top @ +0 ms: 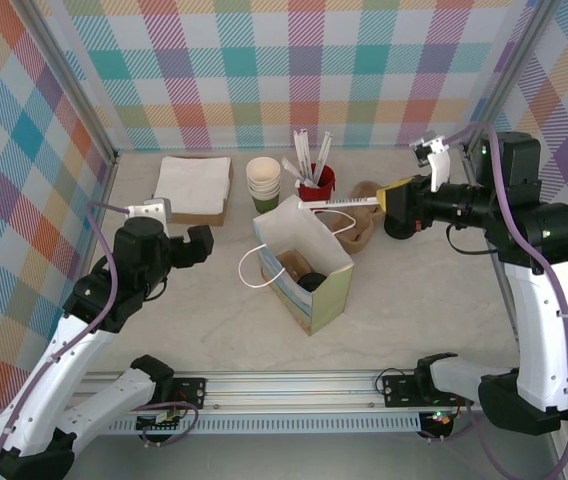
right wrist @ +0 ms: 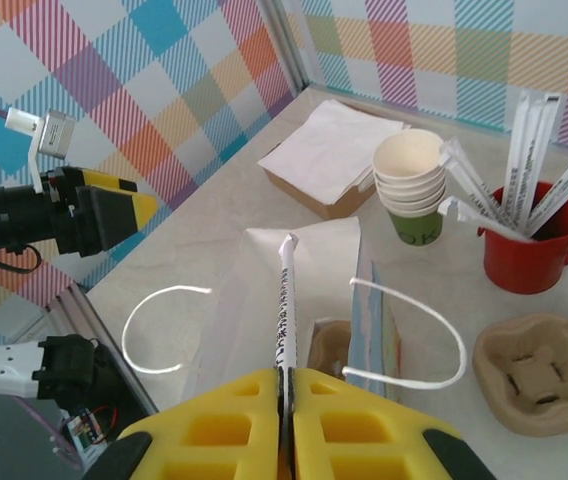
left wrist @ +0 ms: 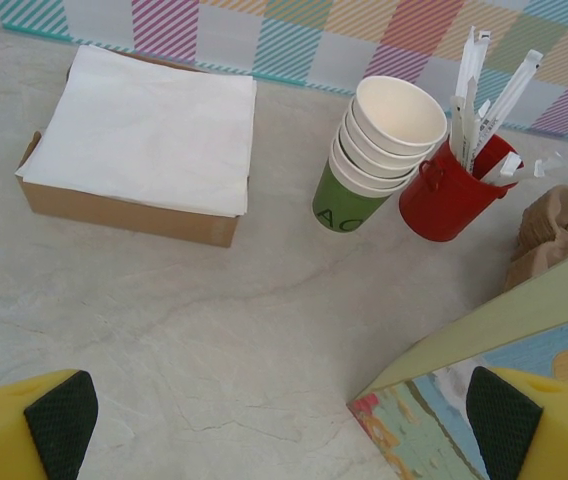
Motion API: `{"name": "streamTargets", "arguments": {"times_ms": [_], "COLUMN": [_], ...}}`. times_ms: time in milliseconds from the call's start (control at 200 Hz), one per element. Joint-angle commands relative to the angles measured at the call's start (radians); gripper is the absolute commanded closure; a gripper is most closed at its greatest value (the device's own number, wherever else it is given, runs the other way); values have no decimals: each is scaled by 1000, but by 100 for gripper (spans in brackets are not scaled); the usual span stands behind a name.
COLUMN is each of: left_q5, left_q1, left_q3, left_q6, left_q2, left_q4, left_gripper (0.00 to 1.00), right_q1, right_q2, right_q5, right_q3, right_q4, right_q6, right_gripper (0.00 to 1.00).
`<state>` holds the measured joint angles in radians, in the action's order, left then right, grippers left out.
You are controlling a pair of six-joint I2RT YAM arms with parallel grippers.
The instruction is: Pack the takeout coffee
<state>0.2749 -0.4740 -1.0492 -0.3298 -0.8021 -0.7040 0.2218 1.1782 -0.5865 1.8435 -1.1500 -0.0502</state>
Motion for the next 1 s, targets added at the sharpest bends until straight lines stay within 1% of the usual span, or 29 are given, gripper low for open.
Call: {"name": "streamTargets", "arguments": {"times_ms": [0, 180, 305, 795, 1000], "left_q5": [19, 14, 15, 5, 10], "left_q1": [14, 14, 15, 14, 14], "left_q3": [12, 11, 11, 19, 16], "left_q6": [-15, -19, -17, -24, -25], "left_q2": [9, 2, 0, 2, 2], "left_q4": [14, 21, 26, 29, 32], "left_gripper": [3, 3, 3, 3, 3], "right_q1": [1, 14, 44, 274, 343], "right_q2": [-17, -20, -2, 121, 188], "right_q5": [-46, -36, -21, 192, 262], "right_q3": [-36, -65, -67, -42, -4], "right_q4": [12, 13, 10, -8, -47], "right_q6": [37, 58, 68, 63, 50], "right_gripper": [90, 90, 91, 89, 89]}}
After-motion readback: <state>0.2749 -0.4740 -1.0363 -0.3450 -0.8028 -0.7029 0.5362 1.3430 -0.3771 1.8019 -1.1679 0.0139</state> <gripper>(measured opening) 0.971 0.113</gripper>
